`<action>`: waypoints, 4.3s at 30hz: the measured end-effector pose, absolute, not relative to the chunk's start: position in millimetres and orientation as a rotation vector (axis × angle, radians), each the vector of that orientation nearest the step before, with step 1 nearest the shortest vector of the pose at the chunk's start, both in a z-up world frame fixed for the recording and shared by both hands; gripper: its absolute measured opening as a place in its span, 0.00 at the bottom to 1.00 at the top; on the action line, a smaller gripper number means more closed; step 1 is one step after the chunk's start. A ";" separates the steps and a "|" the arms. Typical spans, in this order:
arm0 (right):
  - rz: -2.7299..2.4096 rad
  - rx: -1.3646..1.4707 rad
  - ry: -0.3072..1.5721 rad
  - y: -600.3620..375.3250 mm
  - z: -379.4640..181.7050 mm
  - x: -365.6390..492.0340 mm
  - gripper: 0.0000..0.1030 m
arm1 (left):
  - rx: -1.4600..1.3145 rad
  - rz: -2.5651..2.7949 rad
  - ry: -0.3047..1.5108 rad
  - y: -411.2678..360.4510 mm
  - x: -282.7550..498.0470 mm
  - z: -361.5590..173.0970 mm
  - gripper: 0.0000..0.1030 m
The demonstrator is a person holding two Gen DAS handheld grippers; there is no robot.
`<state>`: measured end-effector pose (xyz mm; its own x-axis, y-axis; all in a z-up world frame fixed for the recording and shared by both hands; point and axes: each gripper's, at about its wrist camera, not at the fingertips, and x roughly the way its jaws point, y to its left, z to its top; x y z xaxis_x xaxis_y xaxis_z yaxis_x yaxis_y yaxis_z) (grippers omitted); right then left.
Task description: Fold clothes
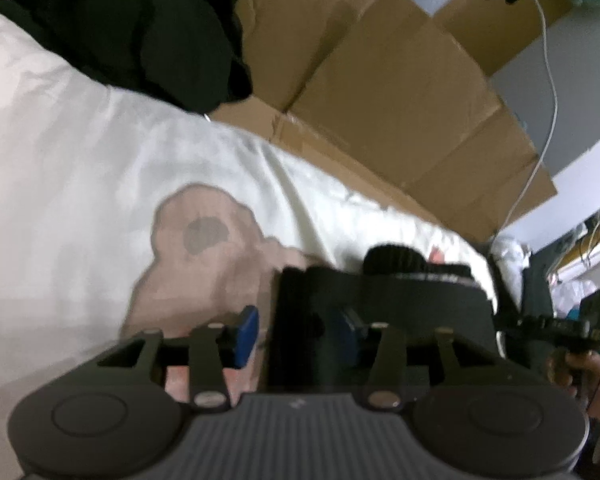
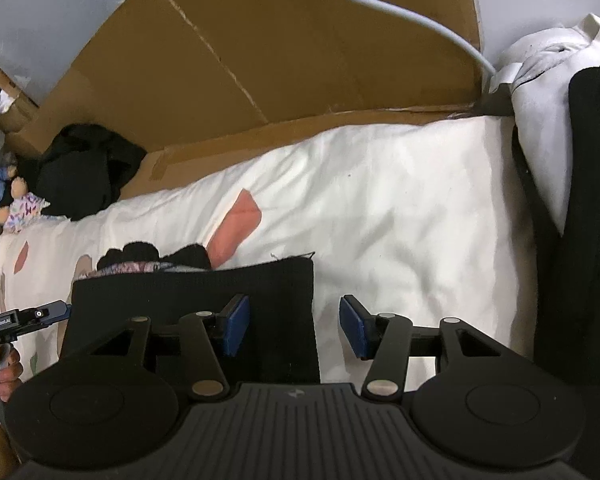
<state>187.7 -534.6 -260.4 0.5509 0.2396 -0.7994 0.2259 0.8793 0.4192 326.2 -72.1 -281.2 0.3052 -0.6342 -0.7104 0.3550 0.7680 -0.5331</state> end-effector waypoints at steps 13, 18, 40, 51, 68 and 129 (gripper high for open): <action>0.025 0.331 1.028 -505.8 -280.3 200.0 0.53 | -0.023 -0.626 0.984 -111.4 313.5 -285.2 0.48; 0.054 0.163 1.016 -483.3 -279.8 199.6 0.41 | 0.026 -0.642 0.963 -116.7 307.8 -282.7 0.27; 0.040 0.261 0.951 -505.5 -223.8 179.8 0.07 | -0.117 -0.665 0.927 -87.5 302.7 -229.3 0.05; 0.045 0.227 0.896 -499.3 -186.8 173.5 0.07 | -0.132 -0.676 0.870 -84.5 296.8 -195.4 0.05; 0.002 0.280 0.941 -515.9 -235.3 205.7 0.07 | -0.167 -0.647 0.917 -97.6 341.8 -242.1 0.05; 0.018 0.182 0.895 -470.2 -179.9 35.4 0.73 | -0.059 -0.727 1.078 -76.9 172.8 -195.5 0.62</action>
